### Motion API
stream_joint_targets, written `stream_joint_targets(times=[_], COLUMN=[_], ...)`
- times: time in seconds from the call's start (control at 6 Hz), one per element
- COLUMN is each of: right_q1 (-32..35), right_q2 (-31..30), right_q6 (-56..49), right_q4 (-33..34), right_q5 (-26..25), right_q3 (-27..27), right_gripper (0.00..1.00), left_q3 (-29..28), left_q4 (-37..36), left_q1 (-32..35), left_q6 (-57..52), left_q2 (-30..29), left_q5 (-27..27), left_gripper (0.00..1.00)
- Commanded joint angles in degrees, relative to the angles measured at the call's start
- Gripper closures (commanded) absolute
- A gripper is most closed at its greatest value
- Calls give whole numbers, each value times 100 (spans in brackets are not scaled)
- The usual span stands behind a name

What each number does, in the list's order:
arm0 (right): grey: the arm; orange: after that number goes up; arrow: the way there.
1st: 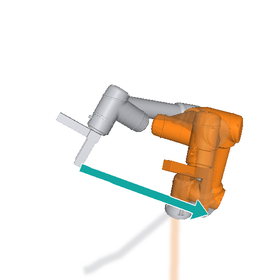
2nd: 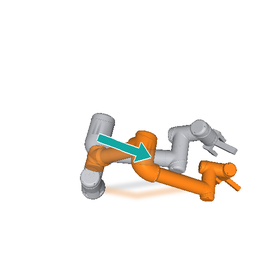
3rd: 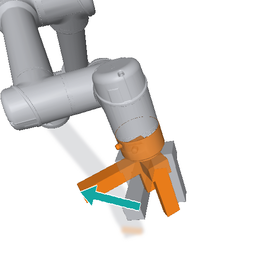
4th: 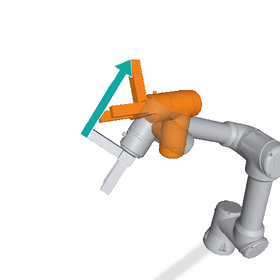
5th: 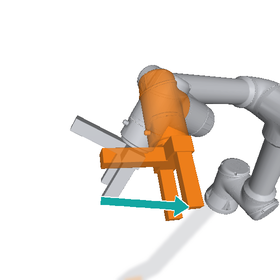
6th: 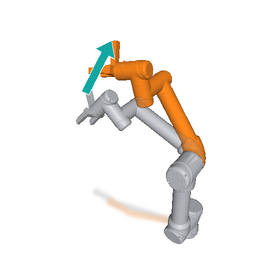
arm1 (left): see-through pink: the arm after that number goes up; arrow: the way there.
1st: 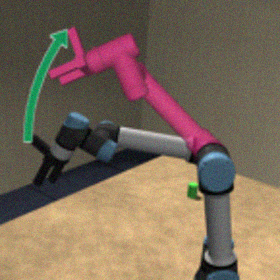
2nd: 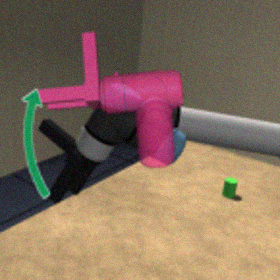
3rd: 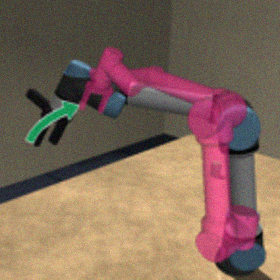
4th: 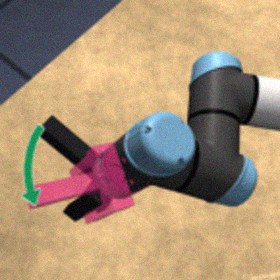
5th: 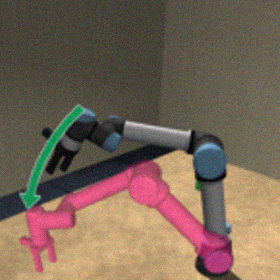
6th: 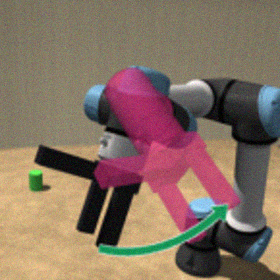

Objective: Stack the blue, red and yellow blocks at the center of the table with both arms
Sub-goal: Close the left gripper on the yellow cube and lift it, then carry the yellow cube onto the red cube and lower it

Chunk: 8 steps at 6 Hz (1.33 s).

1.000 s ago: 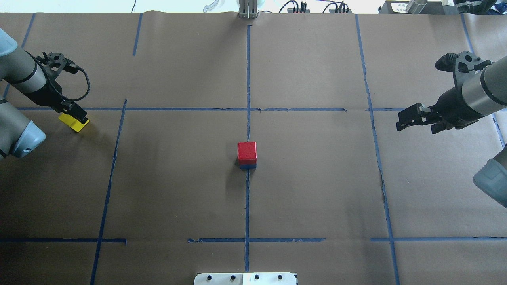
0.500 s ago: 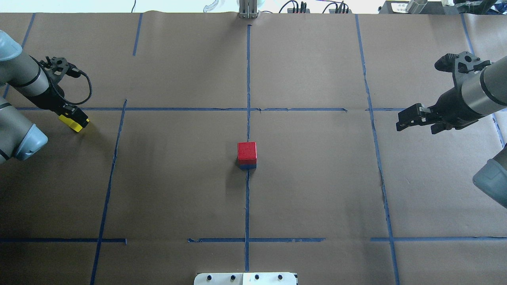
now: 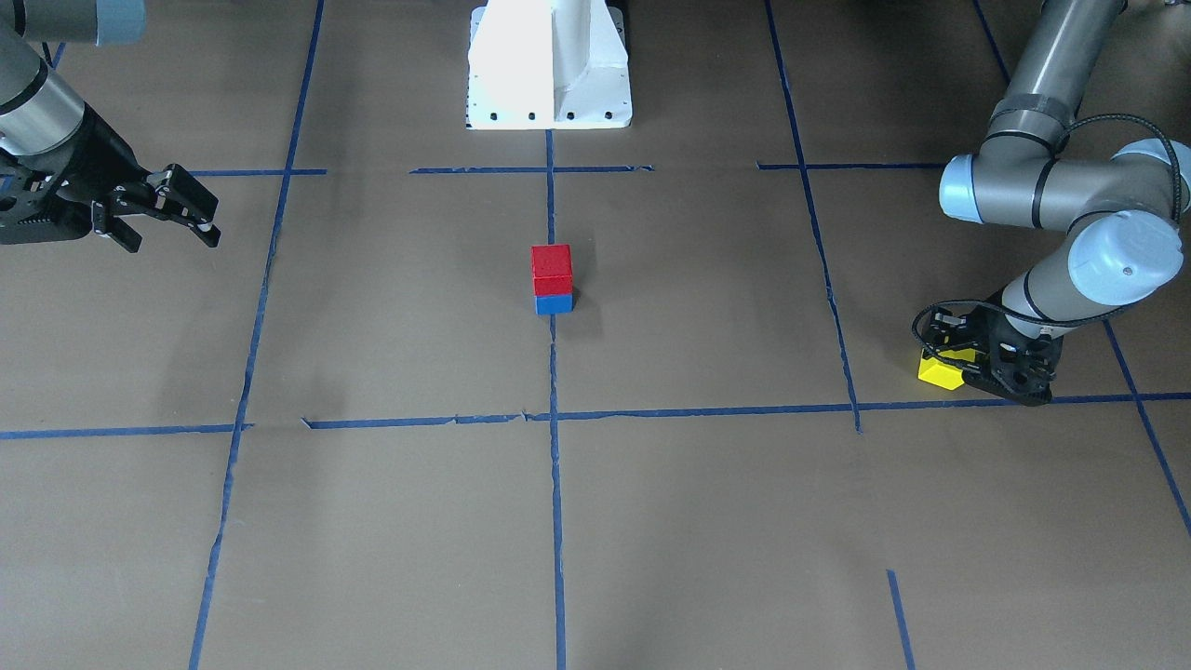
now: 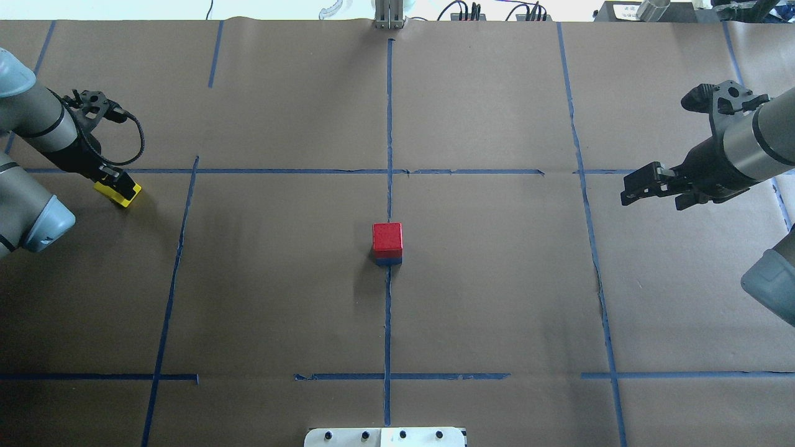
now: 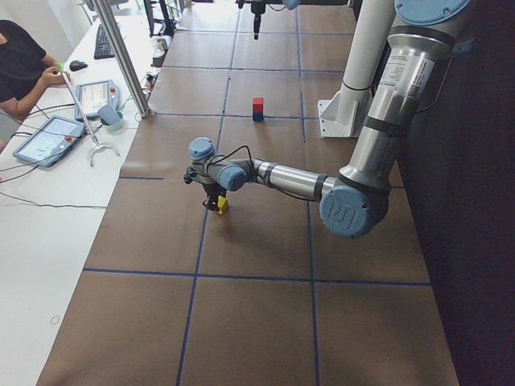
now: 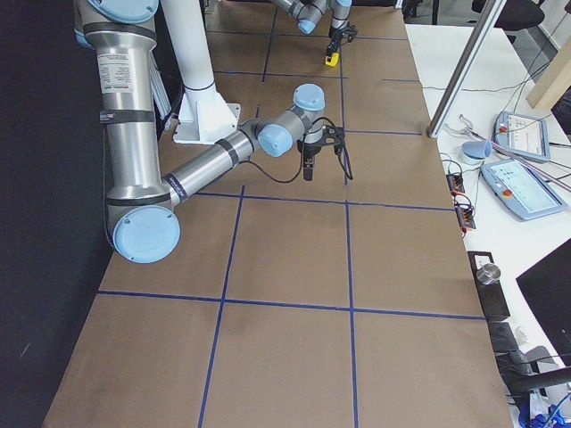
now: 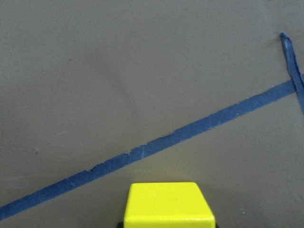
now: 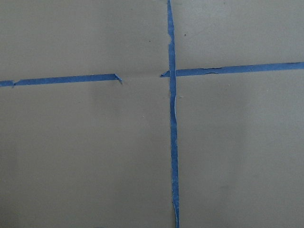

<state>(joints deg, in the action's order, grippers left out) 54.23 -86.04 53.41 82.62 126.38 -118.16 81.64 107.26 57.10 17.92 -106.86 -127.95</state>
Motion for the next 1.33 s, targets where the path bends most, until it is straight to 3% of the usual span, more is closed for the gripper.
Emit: stream_joint_targets(times=[0.0,0.17,0.5,0.83,1.0,1.17], right_q1=[9,9,87,140,149,158], right_q2=[17,25,26,34,26,-18], right_q6=[-6,-6,-15,-24,-24,-24], right_q4=[0,-9,-9,0,0,-9], right_q5=[18,79,97,106,124,124], right_q3=[-14,-14,-6,21,21,12], right_gripper=[0,0,0,0,0,0], left_q3=[672,1269,2359,2514,2410,2104], left_q4=[-203,-658,-1616,-1891,-2650,-2788], left_q1=[3,-101,-1195,-2146,-2429,-2640], left_q6=[613,1330,3376,4933,5132,5134], left_q2=[-62,-298,-922,-1745,-2455,-2819], left_q5=[42,50,138,865,1051,1166], left_gripper=[99,99,99,100,100,100])
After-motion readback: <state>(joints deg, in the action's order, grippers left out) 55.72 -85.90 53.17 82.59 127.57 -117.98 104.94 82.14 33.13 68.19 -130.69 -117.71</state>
